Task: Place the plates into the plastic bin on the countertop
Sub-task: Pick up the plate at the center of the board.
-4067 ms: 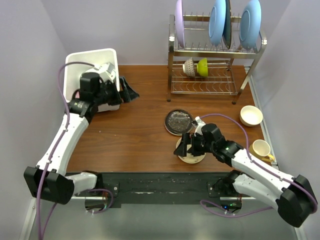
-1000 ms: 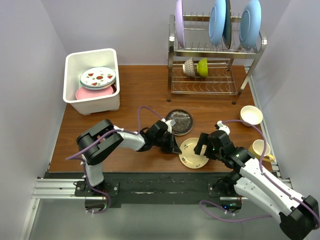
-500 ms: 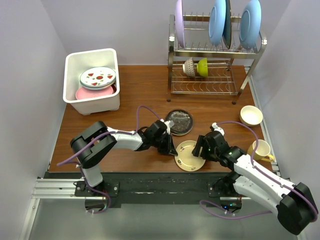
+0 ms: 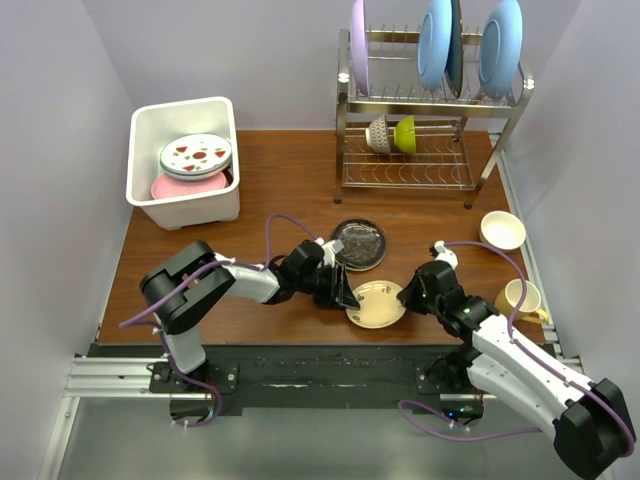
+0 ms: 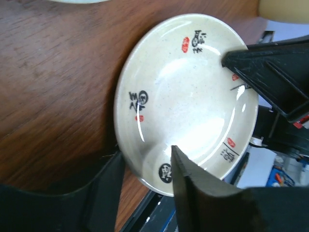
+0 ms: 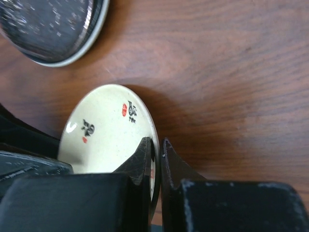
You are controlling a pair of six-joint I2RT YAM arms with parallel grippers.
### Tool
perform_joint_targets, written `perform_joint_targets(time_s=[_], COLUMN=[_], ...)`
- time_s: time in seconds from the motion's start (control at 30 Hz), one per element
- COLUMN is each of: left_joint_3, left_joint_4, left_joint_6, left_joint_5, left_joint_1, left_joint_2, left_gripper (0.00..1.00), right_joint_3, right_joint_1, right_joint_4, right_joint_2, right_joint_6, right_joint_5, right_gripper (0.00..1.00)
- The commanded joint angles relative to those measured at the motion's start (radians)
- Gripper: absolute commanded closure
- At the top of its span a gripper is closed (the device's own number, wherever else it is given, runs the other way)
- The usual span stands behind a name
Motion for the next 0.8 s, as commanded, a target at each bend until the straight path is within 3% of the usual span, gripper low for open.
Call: perform_joint_targets(time_s=[0.0,0.27,0.77], left_joint_3=[-0.043,-0.083,-0.096], left_joint_4=[0.146,0.278,0.307], left_joint_6=[0.003,-0.084,-0.103], left_joint_5=[0.047,0.142,0.135], left_joint_1=[-0.04,-0.04,-0.041], left_joint_2=[0.081,0.111,0.125], left_gripper=[0.48,0.44,0.38], right_joint_3=[-0.032,-0.015,0.088], right_joint_1=[0.033,0.033,0.035], right_joint_4=[0.062,0.008,-0.113], right_joint_2=[-0.009,-0.101,-0.308], right_joint_6=[0.012,0.023,0.034], right_joint_5=[-0.14,-0.111,-0.08], right_gripper=[1.0,1.0,1.0])
